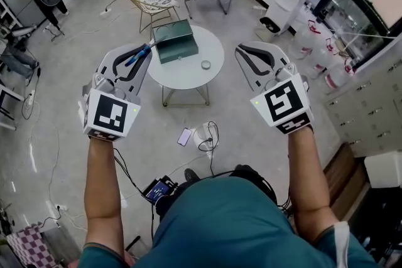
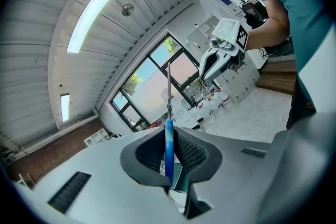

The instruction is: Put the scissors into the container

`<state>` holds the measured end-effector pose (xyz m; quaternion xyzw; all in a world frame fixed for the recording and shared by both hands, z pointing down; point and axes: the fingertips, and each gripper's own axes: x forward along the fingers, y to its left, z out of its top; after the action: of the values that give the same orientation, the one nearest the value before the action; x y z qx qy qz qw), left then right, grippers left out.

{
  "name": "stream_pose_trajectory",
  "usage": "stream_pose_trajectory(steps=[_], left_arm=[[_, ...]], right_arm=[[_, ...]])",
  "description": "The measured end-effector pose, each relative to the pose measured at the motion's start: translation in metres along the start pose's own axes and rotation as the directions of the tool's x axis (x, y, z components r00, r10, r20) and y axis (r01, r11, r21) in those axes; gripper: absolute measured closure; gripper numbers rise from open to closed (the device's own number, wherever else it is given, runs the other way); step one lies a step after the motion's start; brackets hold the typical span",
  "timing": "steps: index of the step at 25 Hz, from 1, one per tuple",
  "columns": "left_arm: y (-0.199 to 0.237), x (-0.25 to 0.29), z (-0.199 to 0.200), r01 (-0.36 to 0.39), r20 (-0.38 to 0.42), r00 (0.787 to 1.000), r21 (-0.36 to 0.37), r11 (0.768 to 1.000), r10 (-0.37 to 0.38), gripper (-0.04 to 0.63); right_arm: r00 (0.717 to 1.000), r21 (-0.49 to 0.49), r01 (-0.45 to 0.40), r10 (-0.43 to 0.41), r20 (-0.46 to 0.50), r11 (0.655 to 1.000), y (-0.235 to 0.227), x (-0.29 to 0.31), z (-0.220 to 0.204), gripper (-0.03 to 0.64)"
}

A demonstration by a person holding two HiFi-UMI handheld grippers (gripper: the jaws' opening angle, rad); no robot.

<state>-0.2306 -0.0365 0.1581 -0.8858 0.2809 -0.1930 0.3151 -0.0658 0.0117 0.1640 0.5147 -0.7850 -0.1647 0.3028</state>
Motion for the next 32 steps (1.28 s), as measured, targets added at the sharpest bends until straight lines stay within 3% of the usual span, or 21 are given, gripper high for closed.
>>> stream_pose_trajectory(steps=[10, 16, 20, 32], left_arm=[[0.011, 0.002, -0.025, -0.015, -0.061, 0.998, -0.022, 1.000, 0.013, 0.540], [0.029, 0.018, -0.046, -0.070, -0.139, 0.988, -0.022, 0.997, 0.066, 0.540], [0.049, 0.045, -0.064, -0.102, -0.216, 0.972, -0.023, 0.995, 0.095, 0.540], [0.068, 0.176, -0.065, -0.179, -0.375, 0.913, -0.021, 0.984, 0.158, 0.540]], right_arm=[[0.998, 0.003, -0.065, 0.065, 0.017, 0.998, 0.001, 0.038, 0.001, 0.574], [0.988, 0.003, -0.138, 0.137, 0.074, 0.990, -0.013, 0.086, -0.006, 0.574], [0.974, -0.003, -0.195, 0.194, 0.122, 0.981, -0.038, 0.133, -0.007, 0.574], [0.915, -0.017, -0.354, 0.350, 0.202, 0.935, -0.137, 0.236, -0.072, 0.574]])
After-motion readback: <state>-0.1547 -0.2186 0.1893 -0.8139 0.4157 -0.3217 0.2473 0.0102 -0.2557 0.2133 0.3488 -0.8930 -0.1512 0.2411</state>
